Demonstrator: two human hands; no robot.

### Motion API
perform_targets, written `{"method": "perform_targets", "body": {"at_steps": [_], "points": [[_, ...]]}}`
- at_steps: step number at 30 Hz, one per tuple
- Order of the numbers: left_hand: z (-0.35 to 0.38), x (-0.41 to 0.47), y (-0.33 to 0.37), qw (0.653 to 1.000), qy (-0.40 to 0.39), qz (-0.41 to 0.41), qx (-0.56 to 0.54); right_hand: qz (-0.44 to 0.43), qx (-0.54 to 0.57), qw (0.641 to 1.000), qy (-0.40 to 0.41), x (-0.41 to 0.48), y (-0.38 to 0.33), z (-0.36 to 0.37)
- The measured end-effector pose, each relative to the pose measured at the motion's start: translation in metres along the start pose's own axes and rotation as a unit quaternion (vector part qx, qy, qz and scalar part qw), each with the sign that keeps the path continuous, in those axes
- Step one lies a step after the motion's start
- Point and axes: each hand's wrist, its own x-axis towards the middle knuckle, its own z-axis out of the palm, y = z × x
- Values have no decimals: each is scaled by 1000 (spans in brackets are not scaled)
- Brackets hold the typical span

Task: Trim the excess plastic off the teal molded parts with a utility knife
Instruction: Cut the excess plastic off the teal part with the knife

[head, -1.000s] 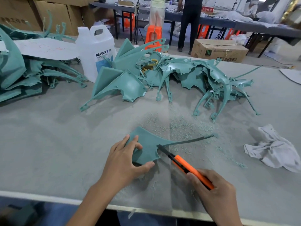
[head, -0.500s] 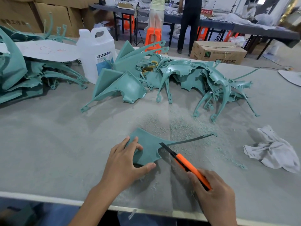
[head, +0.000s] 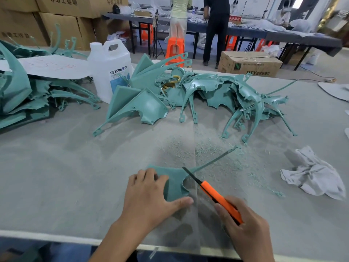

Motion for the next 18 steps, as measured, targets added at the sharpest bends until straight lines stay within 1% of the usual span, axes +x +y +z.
{"method": "perform_targets", "body": {"at_steps": [3, 5, 8, 12, 15, 17, 18], "points": [[6, 14, 3, 999, -36, 12, -32, -13, -45, 999, -2, 2, 4, 1], [16, 14, 3, 995, -59, -8, -77, -10, -54, 998, 3, 2, 3, 4], [27, 11, 0, 993, -49, -23, -100, -7, -59, 998, 24, 4, -2, 5], [27, 13, 1, 993, -39, -18, -114, 36, -74, 993, 79, 27, -8, -19], [28, 10, 4, 992, -35, -18, -122, 23, -109, 984, 137, 40, -15, -41], [28, 10, 6, 990, -38, -26, -131, 7, -114, 983, 144, 36, -24, -39], [28, 10, 7, 990, -40, -30, -135, -6, -112, 985, 132, 30, -28, -33]]}}
